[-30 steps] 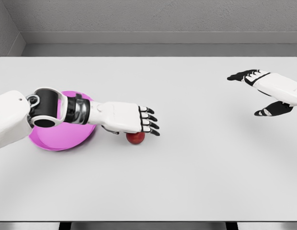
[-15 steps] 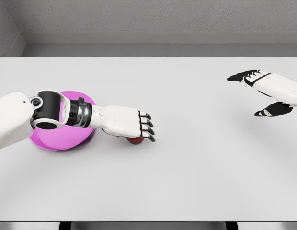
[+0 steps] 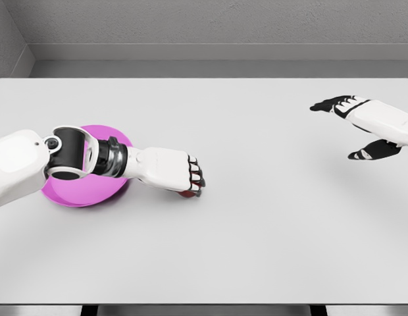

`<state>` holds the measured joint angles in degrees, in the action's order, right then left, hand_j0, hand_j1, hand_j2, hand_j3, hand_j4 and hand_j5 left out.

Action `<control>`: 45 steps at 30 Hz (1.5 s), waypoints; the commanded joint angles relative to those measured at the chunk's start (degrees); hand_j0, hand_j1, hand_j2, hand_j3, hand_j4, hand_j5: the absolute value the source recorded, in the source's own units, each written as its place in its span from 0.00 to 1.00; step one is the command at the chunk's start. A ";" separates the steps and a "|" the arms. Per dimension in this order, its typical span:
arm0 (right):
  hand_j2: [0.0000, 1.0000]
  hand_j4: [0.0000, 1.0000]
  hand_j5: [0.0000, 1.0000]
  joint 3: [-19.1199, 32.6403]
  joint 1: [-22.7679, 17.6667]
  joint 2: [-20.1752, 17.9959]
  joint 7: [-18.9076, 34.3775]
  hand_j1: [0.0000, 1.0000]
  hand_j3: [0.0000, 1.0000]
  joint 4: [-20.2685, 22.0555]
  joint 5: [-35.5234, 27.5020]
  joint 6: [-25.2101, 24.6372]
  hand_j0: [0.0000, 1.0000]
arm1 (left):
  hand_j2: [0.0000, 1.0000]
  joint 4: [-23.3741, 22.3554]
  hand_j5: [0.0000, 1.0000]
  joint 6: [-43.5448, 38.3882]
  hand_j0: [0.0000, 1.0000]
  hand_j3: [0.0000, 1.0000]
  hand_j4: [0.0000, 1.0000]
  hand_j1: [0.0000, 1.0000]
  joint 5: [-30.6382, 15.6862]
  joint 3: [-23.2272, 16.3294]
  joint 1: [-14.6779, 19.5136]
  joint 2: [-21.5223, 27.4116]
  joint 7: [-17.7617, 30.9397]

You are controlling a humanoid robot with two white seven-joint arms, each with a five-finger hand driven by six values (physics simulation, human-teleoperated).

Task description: Put the apple on the plate with both arms

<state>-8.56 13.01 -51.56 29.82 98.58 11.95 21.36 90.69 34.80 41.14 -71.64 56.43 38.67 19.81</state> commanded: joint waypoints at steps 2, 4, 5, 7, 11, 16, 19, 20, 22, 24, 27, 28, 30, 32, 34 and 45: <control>1.00 1.00 1.00 0.03 -0.09 -0.21 -0.03 1.00 1.00 0.39 -0.26 -0.10 1.00 | 0.51 0.01 0.51 0.20 0.51 0.51 0.51 0.51 1.58 -0.25 0.00 0.09 0.23; 1.00 1.00 1.00 0.12 -0.09 -0.29 -0.03 1.00 1.00 0.39 -0.26 0.26 1.00 | 0.46 0.01 0.46 0.20 0.46 0.46 0.46 0.46 2.37 -0.34 0.00 0.01 0.23; 1.00 1.00 1.00 0.12 -0.09 -0.29 -0.03 1.00 1.00 0.39 -0.26 0.26 1.00 | 0.46 0.01 0.46 0.20 0.46 0.46 0.46 0.46 2.37 -0.43 0.00 0.01 0.23; 1.00 1.00 1.00 0.12 -0.17 -0.73 -0.03 1.00 1.00 0.47 -0.26 0.34 1.00 | 0.39 0.01 0.39 0.20 0.39 0.39 0.39 0.39 2.45 -0.69 0.00 0.01 0.23; 1.00 1.00 1.00 0.12 -0.26 -1.17 -0.03 1.00 1.00 0.39 -0.26 0.34 1.00 | 0.27 0.01 0.27 0.20 0.27 0.27 0.27 0.27 2.37 -0.60 0.00 0.18 0.14; 1.00 1.00 1.00 0.12 -0.26 -1.17 -0.03 1.00 1.00 0.39 -0.26 0.34 1.00 | 0.09 0.01 0.09 0.20 0.09 0.09 0.09 0.09 1.40 -0.08 0.00 0.36 -0.12; 1.00 1.00 1.00 0.12 -0.35 -1.17 -0.03 1.00 1.00 0.39 -0.26 0.34 1.00 | 0.11 -0.08 0.11 0.20 0.11 0.11 0.11 0.11 -4.22 0.28 0.00 0.62 -0.21; 1.00 1.00 1.00 0.12 -0.35 -1.09 -0.03 1.00 1.00 0.39 -0.26 0.34 1.00 | 0.11 -0.08 0.11 0.20 0.11 0.11 0.11 0.11 -6.59 0.36 0.00 0.71 -0.21; 1.00 1.00 1.00 0.12 -0.35 -1.17 -0.03 1.00 1.00 0.39 -0.26 0.34 1.00 | 0.12 -0.25 0.12 0.20 0.12 0.12 0.12 0.12 -11.25 1.50 -0.09 1.94 -0.30; 1.00 1.00 1.00 0.12 -0.35 -1.17 -0.03 1.00 1.00 0.48 -0.26 0.34 1.00 | 0.12 -0.60 0.12 0.20 0.12 0.12 0.12 0.12 -14.33 2.30 -0.26 2.38 -0.39; 1.00 1.00 1.00 0.12 -0.35 -1.17 -0.03 1.00 1.00 0.39 -0.26 0.34 1.00 | 0.12 -0.87 0.12 0.20 0.12 0.12 0.12 0.12 -17.23 2.38 -0.26 2.64 -0.39; 1.00 1.00 1.00 0.12 -0.35 -1.17 -0.03 1.00 1.00 0.39 -0.26 0.34 1.00 | 0.12 -1.05 0.12 0.20 0.12 0.12 0.12 0.12 -18.20 3.00 -0.18 3.78 -0.39; 1.00 1.00 1.00 0.12 -0.35 -1.17 -0.03 1.00 1.00 0.39 -0.26 0.34 1.00 | 0.12 -4.38 0.12 0.20 0.12 0.12 0.12 0.12 -21.10 6.95 -0.88 6.24 -0.39; 1.00 1.00 1.00 0.12 -0.35 -1.17 -0.03 1.00 1.00 0.39 -0.26 0.34 1.00 | 0.11 -7.19 0.11 0.20 0.11 0.11 0.11 0.11 -21.72 9.68 -0.97 8.18 -0.30; 1.00 1.00 1.00 0.21 -0.44 -1.26 -0.03 1.00 1.00 0.39 -0.26 0.34 1.00 | 0.11 -11.24 0.11 0.20 0.11 0.11 0.11 0.11 -21.80 11.43 -0.88 9.67 -0.30; 1.00 1.00 1.00 0.21 -0.79 -1.26 -0.03 1.00 1.00 0.48 -0.26 0.34 1.00 | 0.60 -14.67 0.60 0.20 0.60 0.60 0.60 0.60 -16.97 11.96 -4.75 16.35 0.40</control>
<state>-8.36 12.22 -52.76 29.82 99.03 11.96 21.81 76.62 35.17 24.15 -59.87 51.68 54.64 20.20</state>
